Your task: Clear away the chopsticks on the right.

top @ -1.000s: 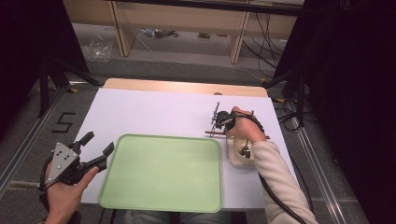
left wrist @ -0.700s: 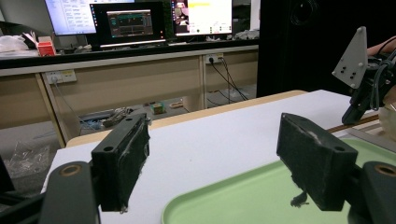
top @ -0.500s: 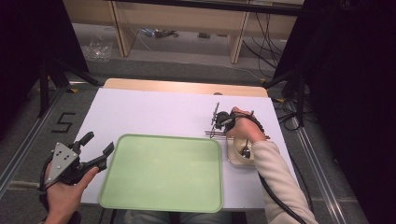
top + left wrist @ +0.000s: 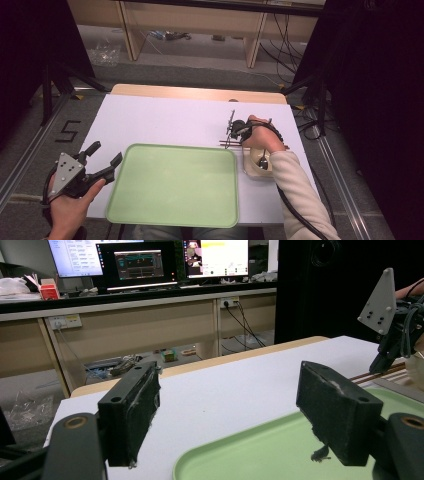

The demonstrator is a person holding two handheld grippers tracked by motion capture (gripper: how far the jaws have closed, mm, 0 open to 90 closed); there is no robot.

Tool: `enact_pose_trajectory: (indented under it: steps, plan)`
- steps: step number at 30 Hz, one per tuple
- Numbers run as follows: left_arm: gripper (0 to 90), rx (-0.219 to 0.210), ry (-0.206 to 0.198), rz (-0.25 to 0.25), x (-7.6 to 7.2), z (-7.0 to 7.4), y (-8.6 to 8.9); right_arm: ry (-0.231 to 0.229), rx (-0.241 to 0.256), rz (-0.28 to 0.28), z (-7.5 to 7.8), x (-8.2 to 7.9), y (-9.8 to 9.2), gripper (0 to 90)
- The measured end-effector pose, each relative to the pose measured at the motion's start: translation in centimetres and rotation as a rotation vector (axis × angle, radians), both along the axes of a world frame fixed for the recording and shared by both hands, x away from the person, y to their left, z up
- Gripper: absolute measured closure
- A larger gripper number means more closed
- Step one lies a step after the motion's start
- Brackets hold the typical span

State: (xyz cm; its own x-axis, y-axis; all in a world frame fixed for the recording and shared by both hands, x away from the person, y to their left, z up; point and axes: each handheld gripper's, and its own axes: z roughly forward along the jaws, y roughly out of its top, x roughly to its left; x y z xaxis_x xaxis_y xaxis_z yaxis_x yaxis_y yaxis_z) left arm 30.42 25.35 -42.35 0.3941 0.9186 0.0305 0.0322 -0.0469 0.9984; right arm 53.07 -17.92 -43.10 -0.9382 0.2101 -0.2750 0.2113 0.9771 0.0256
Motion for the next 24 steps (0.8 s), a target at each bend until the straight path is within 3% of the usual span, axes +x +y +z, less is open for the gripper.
enact_pose_trajectory:
  steps: [10,15,24]
  plan:
    - [25.0,0.000,-0.001,0.000,0.00,0.01,-0.01,-0.010,0.010,-0.020,0.32,-0.12,0.09,87.2]
    - [25.0,-0.001,-0.001,0.000,0.00,-0.01,-0.01,-0.053,0.029,-0.023,0.76,0.10,0.15,78.1]
    - [25.0,-0.004,0.001,0.002,0.04,-0.02,0.06,-0.048,0.036,0.005,0.49,0.45,0.06,65.6]
